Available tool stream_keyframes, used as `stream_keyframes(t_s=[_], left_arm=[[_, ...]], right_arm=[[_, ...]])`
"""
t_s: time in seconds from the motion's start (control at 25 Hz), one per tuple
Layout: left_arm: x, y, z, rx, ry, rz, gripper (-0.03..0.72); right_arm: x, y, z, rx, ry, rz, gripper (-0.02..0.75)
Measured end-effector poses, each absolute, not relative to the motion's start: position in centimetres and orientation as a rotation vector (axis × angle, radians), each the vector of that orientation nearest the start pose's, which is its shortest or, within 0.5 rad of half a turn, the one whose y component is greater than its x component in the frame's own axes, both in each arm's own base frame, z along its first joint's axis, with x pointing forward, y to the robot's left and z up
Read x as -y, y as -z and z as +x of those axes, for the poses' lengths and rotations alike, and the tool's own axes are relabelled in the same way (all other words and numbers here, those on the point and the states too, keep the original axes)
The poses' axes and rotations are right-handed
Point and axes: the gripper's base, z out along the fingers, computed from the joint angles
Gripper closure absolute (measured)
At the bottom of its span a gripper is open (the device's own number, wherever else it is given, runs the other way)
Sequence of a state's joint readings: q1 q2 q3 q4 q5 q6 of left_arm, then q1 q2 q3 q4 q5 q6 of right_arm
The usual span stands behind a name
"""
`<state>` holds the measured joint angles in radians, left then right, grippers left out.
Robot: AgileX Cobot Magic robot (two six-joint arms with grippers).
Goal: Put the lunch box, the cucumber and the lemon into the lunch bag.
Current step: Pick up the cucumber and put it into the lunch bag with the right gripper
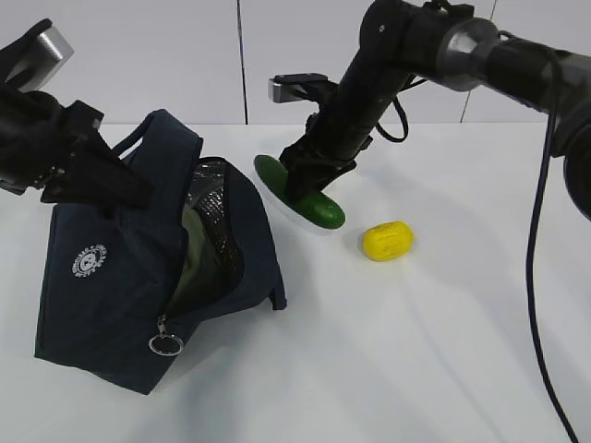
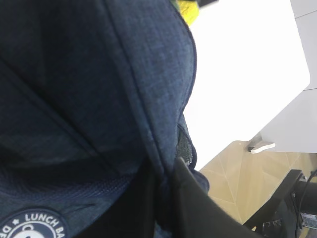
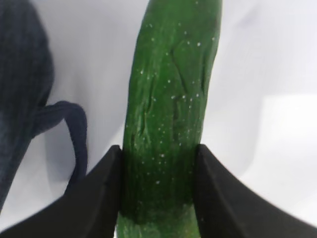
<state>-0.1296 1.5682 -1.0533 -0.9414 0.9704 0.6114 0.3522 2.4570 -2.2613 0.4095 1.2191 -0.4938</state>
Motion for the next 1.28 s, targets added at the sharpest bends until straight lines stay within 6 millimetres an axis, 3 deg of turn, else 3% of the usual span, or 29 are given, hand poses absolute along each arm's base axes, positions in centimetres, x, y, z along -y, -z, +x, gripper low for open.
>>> stream_keyframes(t_s=[0.16,0.32,0.52,0.68,0.84,1.16,1.28], left_arm=[[9.9,-26.0,29.3,-2.583,1.038,0.323,0.671],[9.9,-26.0,29.3,-2.583,1.038,0.323,0.671],[10.0,-26.0,29.3,-2.582,1.040,0.322,0.671],[10.0,-26.0,29.3,-2.582,1.040,0.322,0.671],[10.0,-26.0,29.3,-2.582,1.040,0.322,0.671],[10.0,-26.0,29.3,-2.581,1.042,0.320,0.671],[10.0,-26.0,29.3,-2.581,1.042,0.320,0.671]], right_arm=[[-20.0,-20.3,47.6,-2.702,-0.559,-0.806,0.423],[-19.7,-23.9,47.0,-2.709,-0.655,-0.565,0.423],[-20.4,-28.5,45.4,-2.616,-0.888,-0.493,0.423],[-20.2,-30.8,43.8,-2.590,-0.949,-0.484,0.423],[-20.3,-30.6,42.5,-2.622,-1.048,-0.453,0.423],[-20.8,-26.7,41.1,-2.714,-1.257,-0.409,0.423],[-21.0,-26.3,40.9,-2.696,-1.317,-0.414,0.423]])
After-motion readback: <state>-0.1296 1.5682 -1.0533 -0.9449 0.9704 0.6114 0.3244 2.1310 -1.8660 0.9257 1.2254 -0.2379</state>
